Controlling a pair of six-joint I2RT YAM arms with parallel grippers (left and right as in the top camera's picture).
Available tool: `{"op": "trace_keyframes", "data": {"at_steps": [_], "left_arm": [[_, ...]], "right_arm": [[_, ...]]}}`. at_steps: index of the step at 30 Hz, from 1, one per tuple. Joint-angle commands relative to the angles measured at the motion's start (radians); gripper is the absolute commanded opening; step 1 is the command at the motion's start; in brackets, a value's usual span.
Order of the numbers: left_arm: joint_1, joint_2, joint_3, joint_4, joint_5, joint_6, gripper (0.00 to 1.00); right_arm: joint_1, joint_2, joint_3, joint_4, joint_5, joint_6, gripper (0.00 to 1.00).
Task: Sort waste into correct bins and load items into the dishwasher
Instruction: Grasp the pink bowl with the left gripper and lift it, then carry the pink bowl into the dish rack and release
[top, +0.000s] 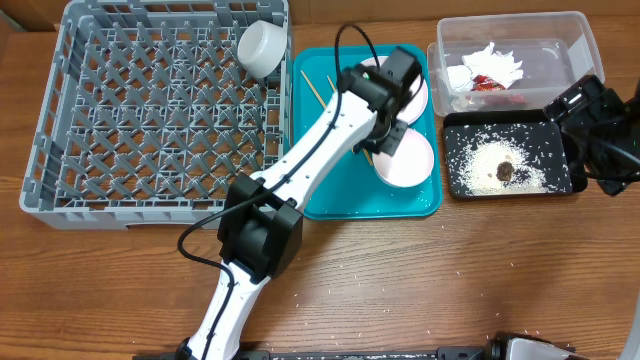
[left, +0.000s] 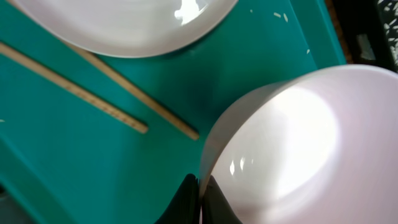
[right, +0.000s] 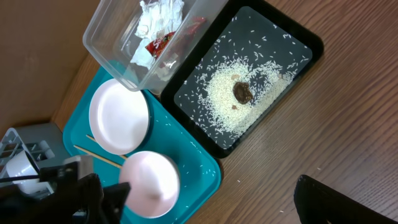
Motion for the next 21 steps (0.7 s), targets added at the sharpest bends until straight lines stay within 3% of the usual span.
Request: {"op": "trace_keyframes", "data": {"at_steps": [1, 3, 11, 13, 17, 21], "left_arm": [[0.069, 0.003, 0.208, -0.083, -0.118, 0.064, 0.04], [0.120, 0.003, 0.322, -0.151, -0.219, 0.064, 0.04], [0.366, 0.001, 0.778, -0.448, -0.393, 0.000, 0.04], [0.384, -0.013, 0.795, -0.445, -0.462, -0.022, 0.04], [0.380, -0.011, 0.758, -0.445, -0.888, -0.128, 0.04], [0.373, -0.010, 0.617, -0.447, -1.050, -0.196, 0.04]], "right_arm": [[-0.004, -0.007, 0.013, 0.003, 0.007, 0.005, 1.00], [-0.004, -0.007, 0.013, 0.003, 0.006, 0.005, 1.00], [-0.004, -0.007, 0.013, 0.003, 0.007, 0.005, 1.00], [-0.004, -0.007, 0.013, 0.003, 0.006, 0.005, 1.00], [-0.004, -0.007, 0.013, 0.003, 0.006, 0.005, 1.00], [-0.004, -0.007, 0.013, 0.003, 0.006, 0.005, 1.00]]}}
